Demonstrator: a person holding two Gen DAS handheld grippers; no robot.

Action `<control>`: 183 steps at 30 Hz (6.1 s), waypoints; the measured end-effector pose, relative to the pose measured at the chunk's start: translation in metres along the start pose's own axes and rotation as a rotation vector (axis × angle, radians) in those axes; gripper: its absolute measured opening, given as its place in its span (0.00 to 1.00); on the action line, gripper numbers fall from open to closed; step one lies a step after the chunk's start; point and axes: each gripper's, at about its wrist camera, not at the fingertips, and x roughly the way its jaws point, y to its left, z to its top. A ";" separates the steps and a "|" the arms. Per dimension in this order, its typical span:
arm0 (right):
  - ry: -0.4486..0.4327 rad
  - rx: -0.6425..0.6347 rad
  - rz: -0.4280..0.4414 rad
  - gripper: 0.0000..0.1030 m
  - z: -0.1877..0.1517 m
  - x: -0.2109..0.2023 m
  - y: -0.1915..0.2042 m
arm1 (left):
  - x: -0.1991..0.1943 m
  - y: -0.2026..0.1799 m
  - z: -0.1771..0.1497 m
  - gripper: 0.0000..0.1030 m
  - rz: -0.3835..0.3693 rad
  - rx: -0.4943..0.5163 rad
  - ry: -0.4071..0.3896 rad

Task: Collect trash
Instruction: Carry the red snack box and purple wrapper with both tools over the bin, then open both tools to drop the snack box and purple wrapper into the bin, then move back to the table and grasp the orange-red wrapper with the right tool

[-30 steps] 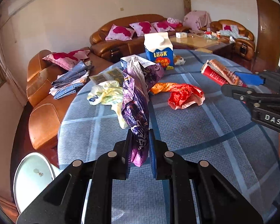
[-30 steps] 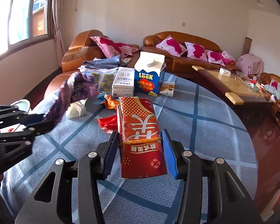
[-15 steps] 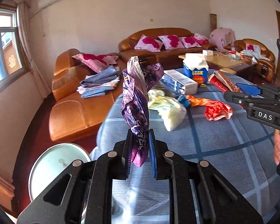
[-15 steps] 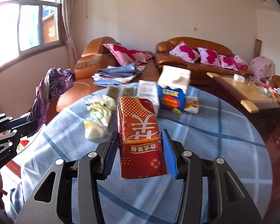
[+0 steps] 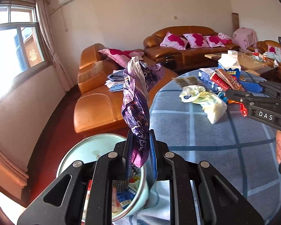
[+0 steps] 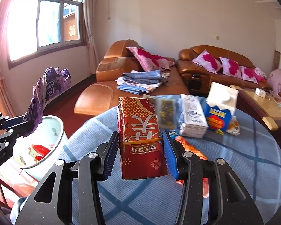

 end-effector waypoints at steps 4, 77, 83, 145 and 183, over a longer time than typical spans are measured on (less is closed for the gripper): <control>-0.002 -0.021 0.025 0.45 0.004 0.008 0.013 | -0.001 0.016 -0.006 0.15 0.034 -0.009 0.016; -0.065 -0.428 0.290 0.45 0.014 0.044 0.162 | 0.004 0.109 -0.055 0.16 0.301 -0.017 0.171; -0.063 -0.443 0.297 0.46 0.012 0.044 0.165 | 0.005 0.109 -0.055 0.16 0.298 -0.017 0.175; -0.073 -0.416 0.201 0.73 0.009 0.035 0.153 | 0.005 0.104 -0.059 0.52 0.251 -0.049 0.140; 0.287 0.191 -0.152 0.20 -0.037 0.035 -0.112 | 0.071 -0.112 0.053 0.76 -0.159 0.138 0.040</control>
